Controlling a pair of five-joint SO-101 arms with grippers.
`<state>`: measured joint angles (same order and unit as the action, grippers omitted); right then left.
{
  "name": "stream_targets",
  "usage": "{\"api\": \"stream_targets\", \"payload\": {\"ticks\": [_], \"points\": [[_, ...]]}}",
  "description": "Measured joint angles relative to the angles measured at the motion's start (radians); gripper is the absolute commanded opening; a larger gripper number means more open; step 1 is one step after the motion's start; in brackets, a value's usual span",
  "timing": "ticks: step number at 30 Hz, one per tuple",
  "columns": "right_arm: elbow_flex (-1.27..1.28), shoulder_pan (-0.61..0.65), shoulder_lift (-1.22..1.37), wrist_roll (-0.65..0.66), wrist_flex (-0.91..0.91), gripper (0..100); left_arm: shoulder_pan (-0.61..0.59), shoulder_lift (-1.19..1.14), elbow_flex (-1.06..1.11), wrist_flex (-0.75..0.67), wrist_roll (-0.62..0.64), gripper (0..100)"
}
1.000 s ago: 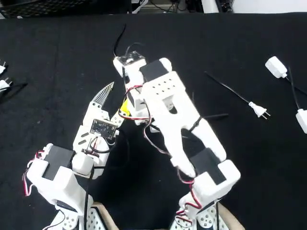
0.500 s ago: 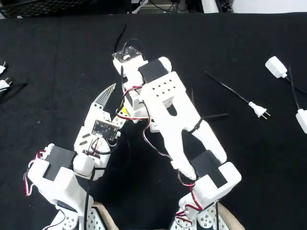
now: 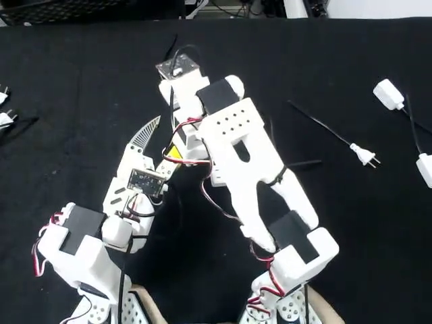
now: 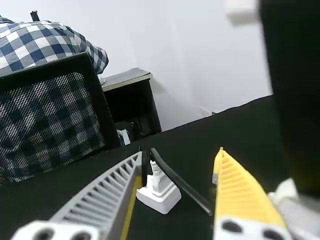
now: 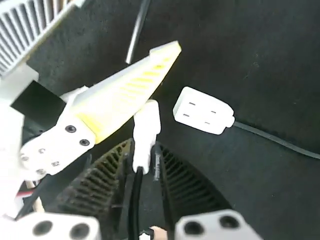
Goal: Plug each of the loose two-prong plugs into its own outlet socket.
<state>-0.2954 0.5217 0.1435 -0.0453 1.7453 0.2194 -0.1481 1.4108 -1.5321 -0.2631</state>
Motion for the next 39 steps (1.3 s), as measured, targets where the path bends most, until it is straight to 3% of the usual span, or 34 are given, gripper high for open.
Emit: {"api": "stream_targets", "payload": {"ticks": [39], "points": [[0.012,-0.104,0.0,-0.032,-0.037,1.2,0.009,0.0,0.009,0.0,-0.002,24]]}}
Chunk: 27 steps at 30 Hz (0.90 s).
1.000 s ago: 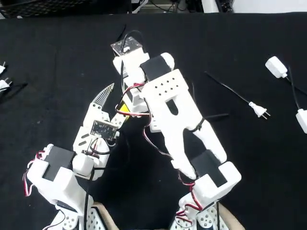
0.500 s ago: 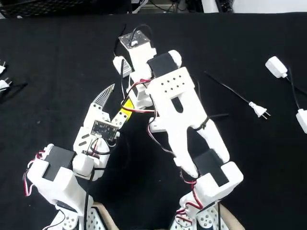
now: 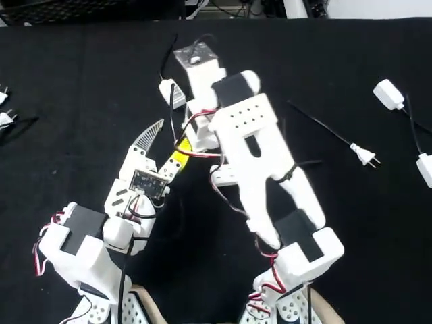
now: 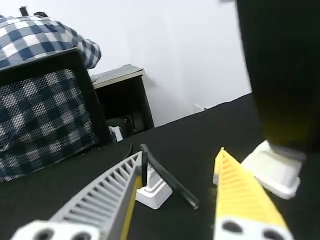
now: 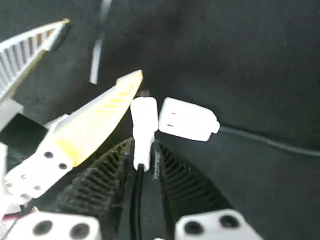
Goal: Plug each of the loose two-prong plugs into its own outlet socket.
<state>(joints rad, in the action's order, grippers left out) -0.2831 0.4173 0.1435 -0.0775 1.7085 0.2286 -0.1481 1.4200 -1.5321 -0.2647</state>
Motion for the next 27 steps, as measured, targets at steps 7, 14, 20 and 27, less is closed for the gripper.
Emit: {"api": "stream_targets", "payload": {"ticks": [7,14,20,27], "points": [[0.037,-0.08,0.057,-0.037,0.035,1.3,0.008,0.0,0.003,0.0,0.0,24],[0.046,-0.094,0.133,-0.078,0.035,1.3,0.008,0.0,0.006,0.0,0.0,24],[0.071,-0.094,0.133,-0.087,0.035,1.3,0.008,0.0,0.006,0.0,0.0,24],[0.109,-0.066,0.133,-0.087,0.035,1.4,0.008,-0.003,0.006,0.0,0.0,24]]}}
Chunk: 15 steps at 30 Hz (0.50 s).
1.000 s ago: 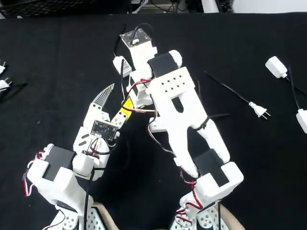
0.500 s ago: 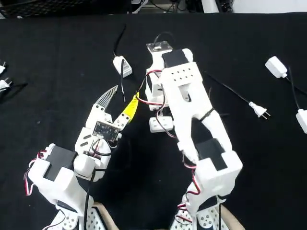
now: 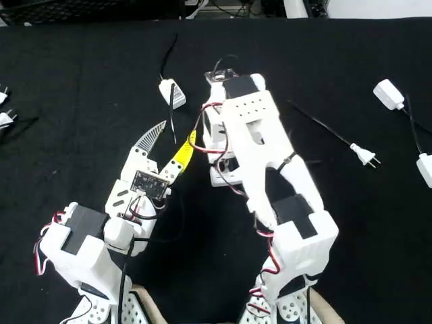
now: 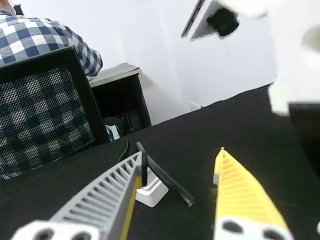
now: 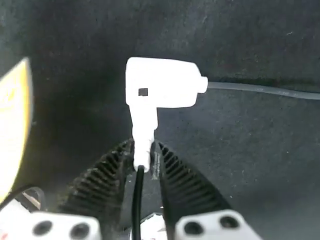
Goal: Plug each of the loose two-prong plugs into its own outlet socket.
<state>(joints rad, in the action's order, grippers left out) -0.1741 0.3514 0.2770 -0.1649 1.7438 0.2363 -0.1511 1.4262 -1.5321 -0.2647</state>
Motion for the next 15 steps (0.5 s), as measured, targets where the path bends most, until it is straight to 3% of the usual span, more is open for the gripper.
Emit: {"api": "stream_targets", "payload": {"ticks": [15], "points": [[0.046,0.031,0.0,-0.12,0.0,1.2,0.0,0.0,0.0,0.0,0.0,24]]}}
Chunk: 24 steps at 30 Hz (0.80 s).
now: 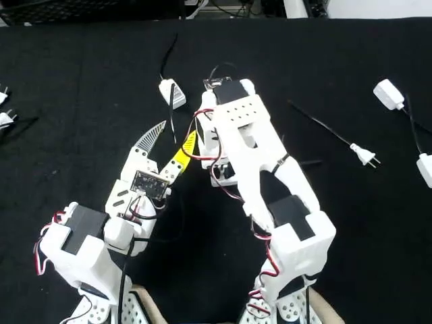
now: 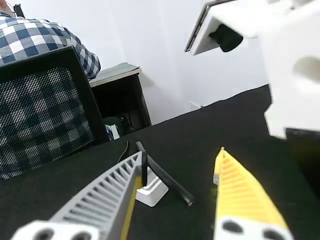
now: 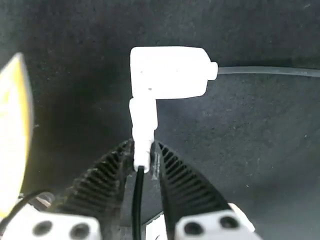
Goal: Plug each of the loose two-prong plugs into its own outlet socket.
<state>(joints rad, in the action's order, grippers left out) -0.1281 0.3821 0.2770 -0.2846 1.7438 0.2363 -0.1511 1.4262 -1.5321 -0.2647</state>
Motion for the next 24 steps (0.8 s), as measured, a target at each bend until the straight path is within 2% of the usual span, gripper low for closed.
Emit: {"api": "stream_targets", "payload": {"ticks": [24], "points": [[0.0,0.0,0.006,0.0,-0.038,1.2,0.0,0.0,0.0,0.0,0.0,24]]}}
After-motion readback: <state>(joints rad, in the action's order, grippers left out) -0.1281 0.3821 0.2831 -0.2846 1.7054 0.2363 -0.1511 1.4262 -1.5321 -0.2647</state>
